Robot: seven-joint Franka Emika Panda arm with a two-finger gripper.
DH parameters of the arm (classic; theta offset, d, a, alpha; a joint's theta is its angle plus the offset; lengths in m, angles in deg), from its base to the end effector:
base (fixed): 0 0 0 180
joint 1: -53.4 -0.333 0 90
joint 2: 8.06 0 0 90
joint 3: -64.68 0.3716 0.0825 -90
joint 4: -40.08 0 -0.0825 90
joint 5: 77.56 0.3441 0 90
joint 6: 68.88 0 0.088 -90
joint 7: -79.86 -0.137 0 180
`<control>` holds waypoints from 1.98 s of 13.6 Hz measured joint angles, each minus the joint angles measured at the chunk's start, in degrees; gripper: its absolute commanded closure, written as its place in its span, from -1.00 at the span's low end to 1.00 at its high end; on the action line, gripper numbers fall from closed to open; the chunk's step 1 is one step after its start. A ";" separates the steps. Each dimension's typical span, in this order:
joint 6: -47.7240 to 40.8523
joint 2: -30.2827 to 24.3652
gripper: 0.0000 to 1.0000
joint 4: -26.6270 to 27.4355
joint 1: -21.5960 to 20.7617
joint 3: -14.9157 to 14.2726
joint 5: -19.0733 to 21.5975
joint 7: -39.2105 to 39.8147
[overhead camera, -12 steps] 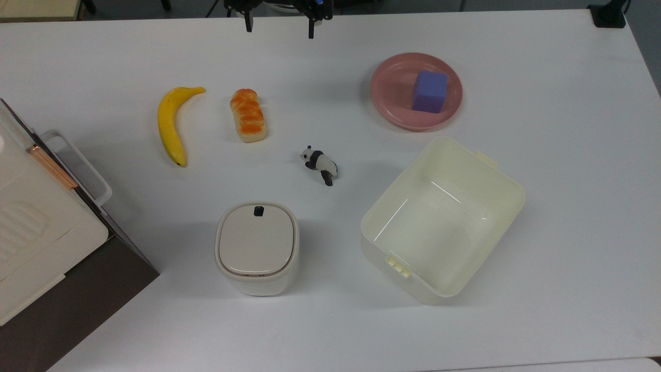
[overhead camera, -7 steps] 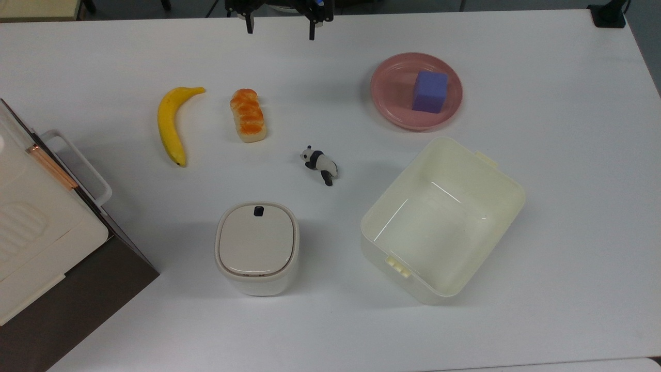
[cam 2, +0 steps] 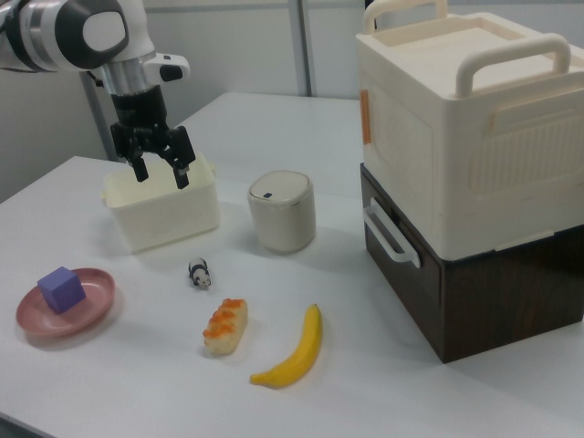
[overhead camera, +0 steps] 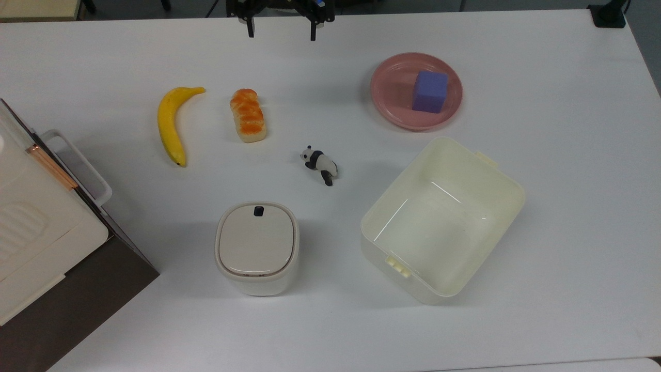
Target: Slide the drawer open
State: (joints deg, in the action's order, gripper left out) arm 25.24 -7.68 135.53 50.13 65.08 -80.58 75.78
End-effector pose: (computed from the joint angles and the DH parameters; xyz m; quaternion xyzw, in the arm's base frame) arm 0.5189 0.0264 0.6118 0.9995 -0.0013 -0.0131 0.0272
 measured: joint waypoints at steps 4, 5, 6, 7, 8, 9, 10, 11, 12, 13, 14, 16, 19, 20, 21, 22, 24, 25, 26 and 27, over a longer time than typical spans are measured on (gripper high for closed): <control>0.00 0.21 -1.00 0.00 0.14 0.00 0.00 5.30; 0.00 0.39 -1.00 0.00 0.23 0.00 0.00 6.12; 0.00 0.63 -1.00 0.00 0.31 -0.01 0.00 6.77; 0.00 0.87 -1.00 0.00 0.42 -0.03 0.00 7.26; 0.02 1.11 -1.00 -0.06 0.63 -0.07 0.00 7.52; 0.23 1.19 -1.00 -0.11 0.76 -0.10 0.00 7.69; 1.04 1.21 -1.00 -0.15 0.85 -0.27 0.00 7.92; 1.37 1.21 -1.00 -0.17 0.94 -0.36 0.00 8.04; 1.56 1.22 -1.00 -0.18 1.10 -0.42 0.00 8.59; 1.73 1.25 -1.00 -0.18 1.41 -0.42 0.00 9.96; 1.82 1.33 -1.00 -0.18 1.93 -0.44 0.00 11.96; 2.24 1.55 -1.00 -0.19 3.60 -0.46 0.00 16.24; 6.19 2.87 -1.00 -0.15 7.26 -0.60 -0.02 22.27; 7.42 3.44 -1.00 -0.15 8.42 -0.60 -0.02 24.90; 8.61 4.06 -1.00 -0.15 9.69 -0.63 -0.02 27.90; 9.66 4.64 -1.00 -0.15 10.95 -0.65 -0.02 30.84; 11.73 5.66 -1.00 -0.16 13.26 -0.70 -0.11 35.81; 12.97 6.19 -1.00 -0.16 14.27 -0.71 -0.43 37.94; 14.85 7.02 -1.00 -0.14 15.25 -0.74 -1.43 40.14; 16.11 7.63 -1.00 -0.14 15.65 -0.74 -2.68 41.29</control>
State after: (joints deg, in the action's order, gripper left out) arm 41.35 -0.05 135.39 65.78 64.34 -83.26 117.08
